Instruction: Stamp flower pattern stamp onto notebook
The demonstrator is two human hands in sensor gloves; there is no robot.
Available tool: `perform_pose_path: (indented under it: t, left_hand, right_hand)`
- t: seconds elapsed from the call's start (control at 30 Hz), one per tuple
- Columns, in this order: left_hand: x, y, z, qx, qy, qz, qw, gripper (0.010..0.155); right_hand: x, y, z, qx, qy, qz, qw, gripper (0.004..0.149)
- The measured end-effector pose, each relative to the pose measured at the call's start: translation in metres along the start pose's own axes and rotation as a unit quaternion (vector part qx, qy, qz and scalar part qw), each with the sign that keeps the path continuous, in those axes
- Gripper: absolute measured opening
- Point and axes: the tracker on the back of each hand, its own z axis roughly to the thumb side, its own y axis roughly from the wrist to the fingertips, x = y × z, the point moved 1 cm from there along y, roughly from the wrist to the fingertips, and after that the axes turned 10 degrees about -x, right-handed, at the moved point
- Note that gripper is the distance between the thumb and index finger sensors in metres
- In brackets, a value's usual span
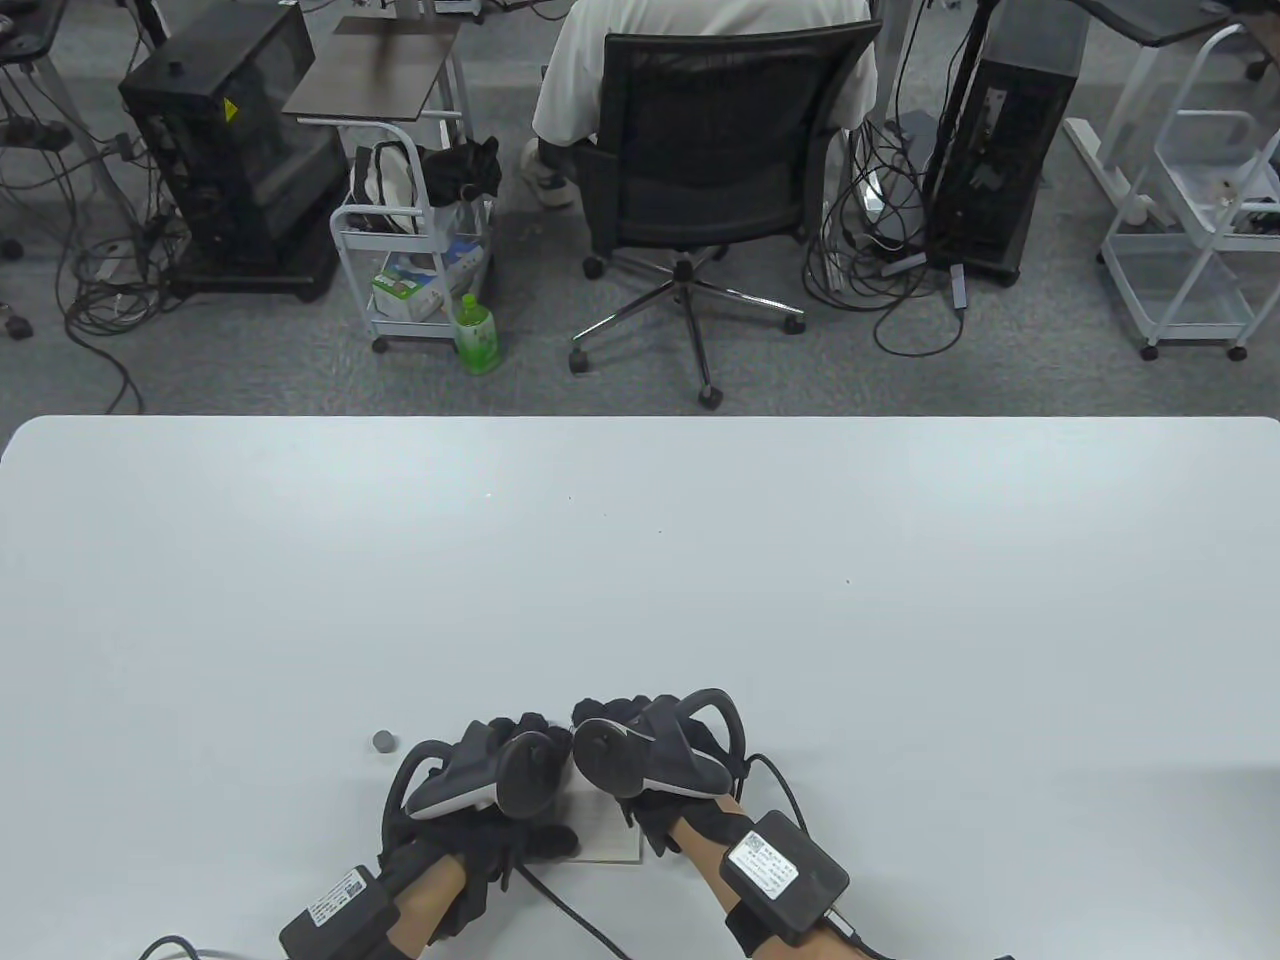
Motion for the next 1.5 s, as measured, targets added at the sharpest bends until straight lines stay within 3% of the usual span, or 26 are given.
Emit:
perform_pose_path:
  t: [0.87,1.5]
  left_hand:
    - [0.0,0.0,0.0,0.0,0.001,-0.001,1.0,0.097]
    - [0.001,0.0,0.001,0.003,0.002,-0.003,1.0,0.097]
  right_hand:
    - [-0.01,0.002,-0.004,0.002,0.032,0.035,0.999,0.045]
    - [-0.012,0.0,0.003,0.016,-0.01,0.021,1.0,0.045]
